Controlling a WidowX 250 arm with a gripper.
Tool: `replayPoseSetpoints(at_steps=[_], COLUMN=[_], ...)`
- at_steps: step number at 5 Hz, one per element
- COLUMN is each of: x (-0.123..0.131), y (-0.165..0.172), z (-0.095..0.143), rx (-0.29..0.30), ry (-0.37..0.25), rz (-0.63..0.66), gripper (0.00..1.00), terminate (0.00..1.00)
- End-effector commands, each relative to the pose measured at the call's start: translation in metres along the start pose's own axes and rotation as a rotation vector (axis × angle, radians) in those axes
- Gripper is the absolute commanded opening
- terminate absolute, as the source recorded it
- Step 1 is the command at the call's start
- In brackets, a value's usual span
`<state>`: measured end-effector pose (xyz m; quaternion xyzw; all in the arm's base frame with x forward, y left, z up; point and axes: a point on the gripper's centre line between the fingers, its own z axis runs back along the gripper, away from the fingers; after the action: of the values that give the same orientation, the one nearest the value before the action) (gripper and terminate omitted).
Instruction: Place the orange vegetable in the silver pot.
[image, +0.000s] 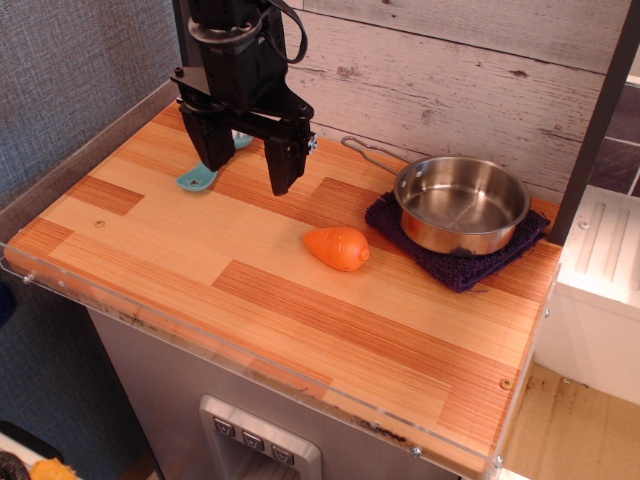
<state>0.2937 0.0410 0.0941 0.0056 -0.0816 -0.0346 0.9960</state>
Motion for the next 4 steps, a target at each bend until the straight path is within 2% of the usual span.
replayPoseSetpoints(at_steps=[1,3,4], x=[0.000,0.009,0.014], y=[0.000,-0.042,-0.057], z=[0.000,-0.019,-0.028], rx=[0.000,0.033,0.029], ry=[0.000,-0.005,0.002], rz=[0.000,-0.133,-0.170], gripper=[1.00,1.00,1.00], terminate=[0.00,0.00,0.00])
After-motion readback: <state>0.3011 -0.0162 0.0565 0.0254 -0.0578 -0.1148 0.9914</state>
